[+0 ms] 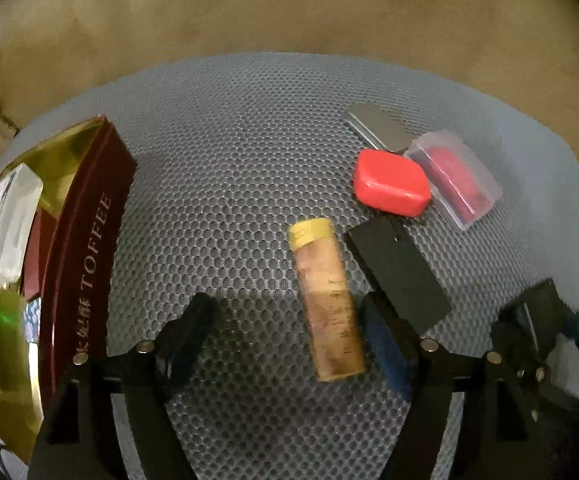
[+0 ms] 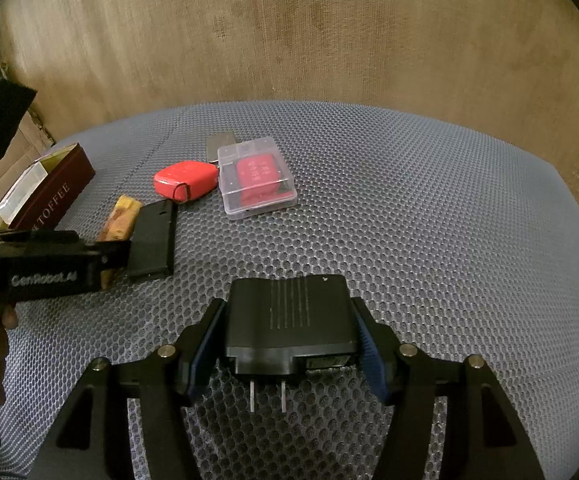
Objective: Organize rigid objects
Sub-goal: 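Grasp the patterned lighter with the left gripper and lift it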
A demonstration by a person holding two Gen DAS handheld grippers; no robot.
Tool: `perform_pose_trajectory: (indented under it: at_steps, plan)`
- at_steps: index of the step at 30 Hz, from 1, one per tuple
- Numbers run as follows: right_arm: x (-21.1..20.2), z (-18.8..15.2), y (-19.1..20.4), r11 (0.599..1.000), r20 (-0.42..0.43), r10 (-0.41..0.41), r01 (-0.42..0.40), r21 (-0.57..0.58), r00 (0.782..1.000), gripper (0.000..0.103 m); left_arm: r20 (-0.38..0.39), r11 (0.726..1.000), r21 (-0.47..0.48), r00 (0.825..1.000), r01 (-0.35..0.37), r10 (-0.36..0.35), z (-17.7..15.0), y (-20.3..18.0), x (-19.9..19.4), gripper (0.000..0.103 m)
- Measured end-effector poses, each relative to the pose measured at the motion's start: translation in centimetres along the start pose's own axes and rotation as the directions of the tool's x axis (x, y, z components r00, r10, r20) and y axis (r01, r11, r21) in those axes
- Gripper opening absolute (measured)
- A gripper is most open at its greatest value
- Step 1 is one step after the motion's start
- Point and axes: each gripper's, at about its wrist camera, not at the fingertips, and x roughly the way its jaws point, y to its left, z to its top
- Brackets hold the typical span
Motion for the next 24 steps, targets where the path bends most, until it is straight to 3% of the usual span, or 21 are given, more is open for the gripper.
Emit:
perform_pose_trajectory:
  at_steps: [4, 8, 10, 18, 24]
  plan:
    - [-0.1, 0.0, 0.0, 1.0, 0.0, -0.003, 0.003, -0.002, 1.0, 0.063, 0.024, 0.998, 0.056, 0.999, 0.031, -0.033, -1.0, 0.4, -0.8, 0.054]
    - [-0.1, 0.0, 0.0, 1.0, 0.0, -0.003, 0.003, -0.002, 1.0, 0.063, 0.03, 0.994, 0.085, 0.997, 0.063, -0.066, -0.9, 1.6, -1.3, 0.032]
    - [-0.1, 0.0, 0.0, 1.0, 0.0, -0.001, 0.001, -0.001, 1.0, 0.063, 0.032, 0.992, 0.113, 0.997, 0.063, -0.067, 0.4, 0.4, -0.9, 0.021]
    - [0.0, 0.1, 0.2, 1.0, 0.001, 0.003, -0.003, 0.004, 1.0, 0.063, 0.015, 0.979, 0.159, 0.991, 0.127, -0.131, 1.0, 1.3, -1.2, 0.02]
    - [0.0, 0.1, 0.3, 1.0, 0.0, 0.001, -0.001, 0.004, 1.0, 0.063, 0.032, 0.972, 0.211, 0.994, 0.1, -0.109, 2.1, 1.1, -1.4, 0.02]
